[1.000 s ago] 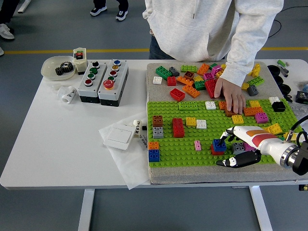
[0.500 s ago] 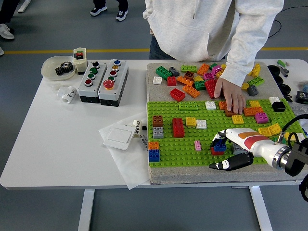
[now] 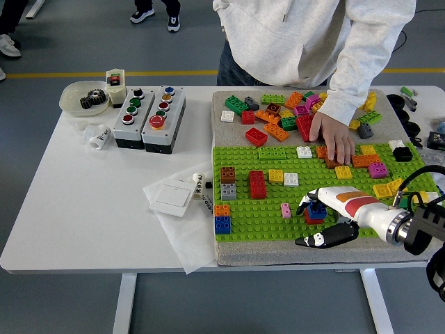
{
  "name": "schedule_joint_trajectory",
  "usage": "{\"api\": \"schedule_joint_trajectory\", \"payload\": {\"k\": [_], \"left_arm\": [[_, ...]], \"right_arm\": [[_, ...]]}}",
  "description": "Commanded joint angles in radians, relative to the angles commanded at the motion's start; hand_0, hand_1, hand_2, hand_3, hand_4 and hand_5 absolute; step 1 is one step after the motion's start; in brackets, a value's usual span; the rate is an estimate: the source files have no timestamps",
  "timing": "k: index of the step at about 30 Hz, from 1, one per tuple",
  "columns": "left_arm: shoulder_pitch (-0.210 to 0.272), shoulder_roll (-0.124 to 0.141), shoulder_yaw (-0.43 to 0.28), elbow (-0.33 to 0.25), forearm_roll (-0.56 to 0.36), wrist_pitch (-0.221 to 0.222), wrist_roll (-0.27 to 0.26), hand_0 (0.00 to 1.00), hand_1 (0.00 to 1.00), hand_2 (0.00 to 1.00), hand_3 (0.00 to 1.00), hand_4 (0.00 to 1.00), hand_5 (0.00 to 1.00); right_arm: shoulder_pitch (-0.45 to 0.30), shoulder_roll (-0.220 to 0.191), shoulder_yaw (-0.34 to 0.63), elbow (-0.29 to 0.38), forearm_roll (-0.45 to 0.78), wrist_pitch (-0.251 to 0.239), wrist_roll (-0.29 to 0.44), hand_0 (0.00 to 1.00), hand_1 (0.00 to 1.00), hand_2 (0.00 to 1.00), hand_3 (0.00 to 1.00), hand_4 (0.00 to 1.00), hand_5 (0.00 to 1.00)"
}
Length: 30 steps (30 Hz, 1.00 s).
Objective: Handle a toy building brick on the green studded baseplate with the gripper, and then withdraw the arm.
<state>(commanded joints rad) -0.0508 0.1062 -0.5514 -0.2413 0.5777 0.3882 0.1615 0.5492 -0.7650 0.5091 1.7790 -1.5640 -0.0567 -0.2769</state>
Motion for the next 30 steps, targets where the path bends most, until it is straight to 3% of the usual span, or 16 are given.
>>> {"api": "schedule_joint_trajectory", "payload": {"k": [30], "left_arm": [[0.003,-0.001,-0.017,0.001,0.029,-0.001,0.008,0.745,0.749,0.799,0.612,0.642,0.622]], "right_arm": [[0.014,0.017,-0.025,-0.040,0.019,0.004,0.011,0.675,0.670,0.726,0.630,0.937,0.565]]}}
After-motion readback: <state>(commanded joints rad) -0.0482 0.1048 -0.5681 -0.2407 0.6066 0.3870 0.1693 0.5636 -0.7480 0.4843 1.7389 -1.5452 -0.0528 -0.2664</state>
